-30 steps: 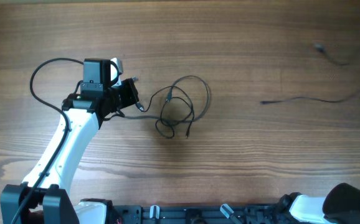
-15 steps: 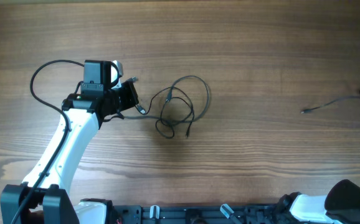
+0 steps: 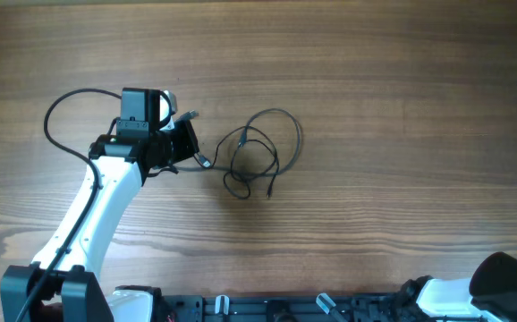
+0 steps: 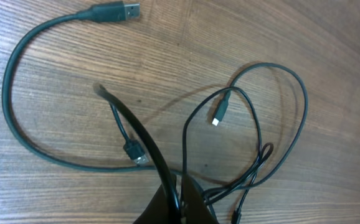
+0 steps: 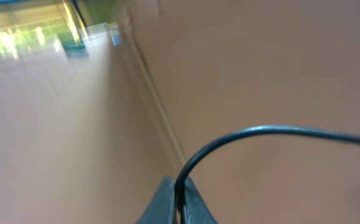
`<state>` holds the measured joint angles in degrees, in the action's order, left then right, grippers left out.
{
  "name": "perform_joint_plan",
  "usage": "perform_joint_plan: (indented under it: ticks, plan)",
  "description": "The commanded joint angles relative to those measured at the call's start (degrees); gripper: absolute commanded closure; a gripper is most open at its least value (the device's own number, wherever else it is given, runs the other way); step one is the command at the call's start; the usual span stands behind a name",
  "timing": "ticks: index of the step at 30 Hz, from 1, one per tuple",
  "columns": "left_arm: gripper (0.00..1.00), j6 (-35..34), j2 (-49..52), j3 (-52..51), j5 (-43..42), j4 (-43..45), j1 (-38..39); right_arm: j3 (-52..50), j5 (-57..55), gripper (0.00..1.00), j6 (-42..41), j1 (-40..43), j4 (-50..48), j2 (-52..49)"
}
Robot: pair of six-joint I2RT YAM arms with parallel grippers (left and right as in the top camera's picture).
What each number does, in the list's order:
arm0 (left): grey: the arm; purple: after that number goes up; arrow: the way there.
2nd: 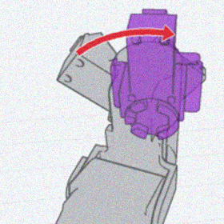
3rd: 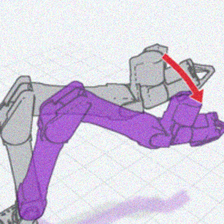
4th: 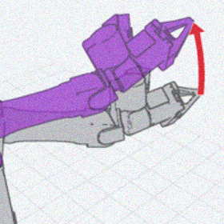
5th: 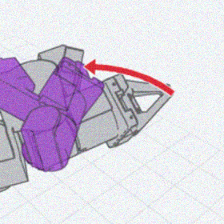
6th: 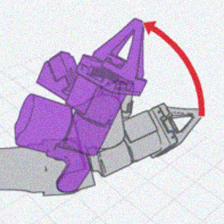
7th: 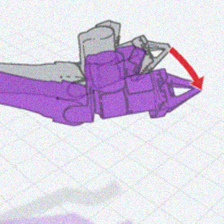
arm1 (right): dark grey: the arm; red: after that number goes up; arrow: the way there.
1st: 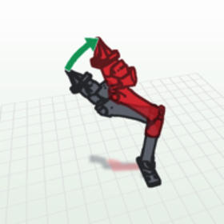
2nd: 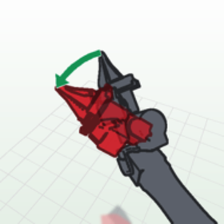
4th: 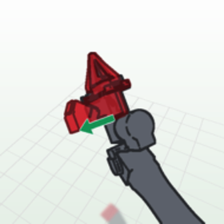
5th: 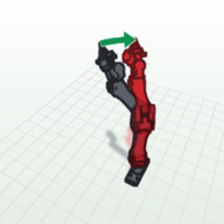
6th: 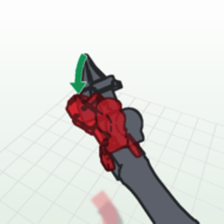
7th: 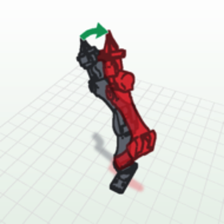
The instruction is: Untangle cables
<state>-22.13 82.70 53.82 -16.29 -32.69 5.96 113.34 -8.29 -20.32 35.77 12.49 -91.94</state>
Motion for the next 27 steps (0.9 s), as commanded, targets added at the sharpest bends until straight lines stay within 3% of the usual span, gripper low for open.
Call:
perform_joint_plan:
  ticks: [1,3,5,9,12,13,14,15,16,20,22,24,27]
  plan:
    - [0.96,0.87,-0.42,-0.20,0.28,0.07,0.22,0.42,17.70,0.96,2.32,-0.26,13.88,-2.80]
    - [0.96,0.85,-0.42,-0.20,0.26,0.02,0.22,0.28,27.67,0.96,2.36,-0.57,28.68,-5.53]
    - [0.96,0.85,-0.42,-0.20,0.24,-0.11,0.22,0.17,27.87,0.96,2.32,-0.61,38.75,-9.05]
    - [0.96,0.85,-0.42,-0.20,0.24,-0.55,0.22,-0.50,27.52,0.96,2.67,-0.61,53.11,-17.53]
    - [0.96,0.85,-0.42,-0.20,-1.03,-0.61,0.22,-1.73,22.91,0.96,2.75,-0.07,58.07,-22.08]
    - [0.96,0.85,-0.42,-0.20,-1.01,-0.61,0.22,-1.73,20.20,0.85,2.73,-0.07,60.17,-23.17]
    - [0.96,0.87,-0.42,-0.20,-1.01,-0.59,0.22,-1.73,19.96,0.34,2.71,-0.07,59.98,-23.58]
    - [0.96,0.87,-0.42,-0.20,-1.01,-0.59,0.22,-1.70,19.93,0.13,2.75,-0.07,59.52,-23.56]
    - [0.96,0.87,-0.42,-0.20,-1.01,-0.59,0.22,-1.22,20.02,0.00,2.73,-0.04,59.45,-23.37]
    - [0.96,0.87,-0.42,-0.20,-1.01,-0.59,0.22,1.77,35.95,0.00,10.36,-0.07,59.65,-19.80]
    - [0.96,0.87,-0.42,-0.20,-1.01,-0.59,0.22,2.91,38.77,0.00,11.04,-0.04,63.73,-15.56]
    - [0.96,0.87,-0.42,-0.20,-1.03,-0.63,0.22,4.48,33.07,0.00,6.32,0.09,68.32,-11.28]
    - [0.96,0.87,-0.42,-0.20,-1.03,-0.61,0.22,7.02,18.45,0.00,6.05,0.09,76.76,-7.17]
